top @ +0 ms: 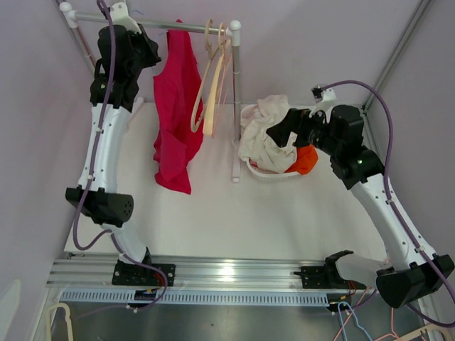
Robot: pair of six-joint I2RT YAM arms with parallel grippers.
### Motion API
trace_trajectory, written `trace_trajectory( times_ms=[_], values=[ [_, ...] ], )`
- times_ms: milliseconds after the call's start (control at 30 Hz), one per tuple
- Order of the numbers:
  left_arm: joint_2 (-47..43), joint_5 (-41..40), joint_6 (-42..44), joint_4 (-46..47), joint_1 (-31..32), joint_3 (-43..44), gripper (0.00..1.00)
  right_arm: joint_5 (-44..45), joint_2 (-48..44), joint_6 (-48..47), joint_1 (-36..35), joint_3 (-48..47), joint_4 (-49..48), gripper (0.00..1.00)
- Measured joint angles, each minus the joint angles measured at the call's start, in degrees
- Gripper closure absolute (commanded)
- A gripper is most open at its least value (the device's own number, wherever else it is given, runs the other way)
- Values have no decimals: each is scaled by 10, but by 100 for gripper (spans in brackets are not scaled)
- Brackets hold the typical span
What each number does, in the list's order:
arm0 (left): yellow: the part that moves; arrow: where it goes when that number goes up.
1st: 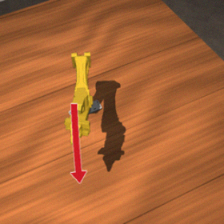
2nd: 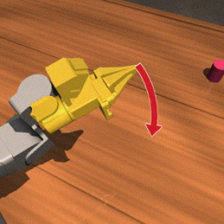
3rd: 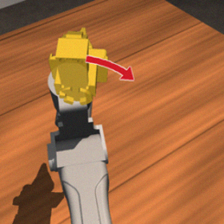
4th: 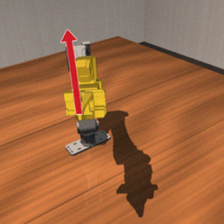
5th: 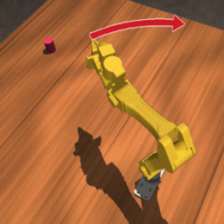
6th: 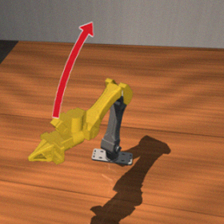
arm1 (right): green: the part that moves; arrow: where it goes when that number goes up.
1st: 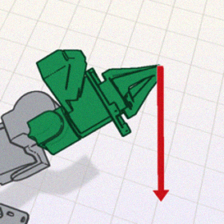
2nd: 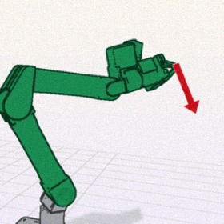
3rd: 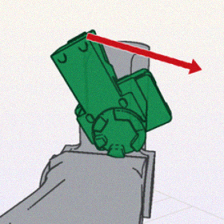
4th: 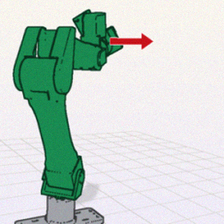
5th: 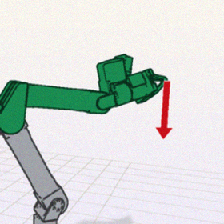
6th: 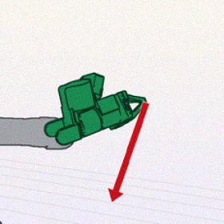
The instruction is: Remove the t-shirt from the hanger
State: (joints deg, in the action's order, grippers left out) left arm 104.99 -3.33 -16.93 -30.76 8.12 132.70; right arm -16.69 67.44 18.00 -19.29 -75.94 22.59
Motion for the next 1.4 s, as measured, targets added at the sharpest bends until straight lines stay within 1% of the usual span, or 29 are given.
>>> trace_trajectory(
  times_ms=[33,100,233,333,433,567,600,700,733,800,1000,1033,1067,1100,1133,1167,1300,1400],
  values=[
    [-21,2,0,16,1,-33,100,-8,-3,-7,-10,9,-14,0],
    [-50,6,3,37,4,-70,99,-27,-12,-23,-30,25,-28,1],
    [-70,11,7,52,15,-63,100,-64,-22,-54,-60,26,-49,1],
    [-80,1,10,44,23,-55,99,-84,-32,-82,-106,22,-59,1],
    [-97,-44,10,17,40,-54,100,-104,-26,-118,-181,2,-57,1],
    [-132,-128,-2,-33,70,-58,99,-108,6,-161,-291,-20,-75,0],
    [-146,-151,-7,-40,79,-69,99,-108,15,-166,-315,-19,-85,1],
    [-214,-216,-16,-49,110,-141,100,-106,45,-173,-375,-9,-132,1],
    [-242,-232,-19,-50,120,-172,99,-102,57,-175,-392,-5,-150,0],
    [-279,-252,-26,-65,136,-205,100,-92,82,-177,-420,-2,-184,0],
    [-333,-288,-56,-98,159,-232,99,-78,174,-175,-460,-5,-283,1],
    [-340,-290,-57,-99,162,-241,99,-77,193,-174,-465,-10,-292,7],
    [-346,-291,-58,-100,163,-250,99,-75,209,-173,-468,-15,-300,21],
    [-351,-292,-60,-101,164,-260,100,-73,225,-172,-472,-17,-307,43],
    [-355,-293,-61,-103,165,-269,99,-71,238,-172,-475,-19,-312,94],
    [-358,-293,-61,-103,165,-277,100,-69,249,-169,-478,-20,-315,100],
    [-362,-287,-62,-105,161,-308,99,-56,259,-152,-498,-13,-313,100],
    [-346,-248,-79,-115,134,-311,99,-26,222,-149,-541,42,-322,100]
  ],
)
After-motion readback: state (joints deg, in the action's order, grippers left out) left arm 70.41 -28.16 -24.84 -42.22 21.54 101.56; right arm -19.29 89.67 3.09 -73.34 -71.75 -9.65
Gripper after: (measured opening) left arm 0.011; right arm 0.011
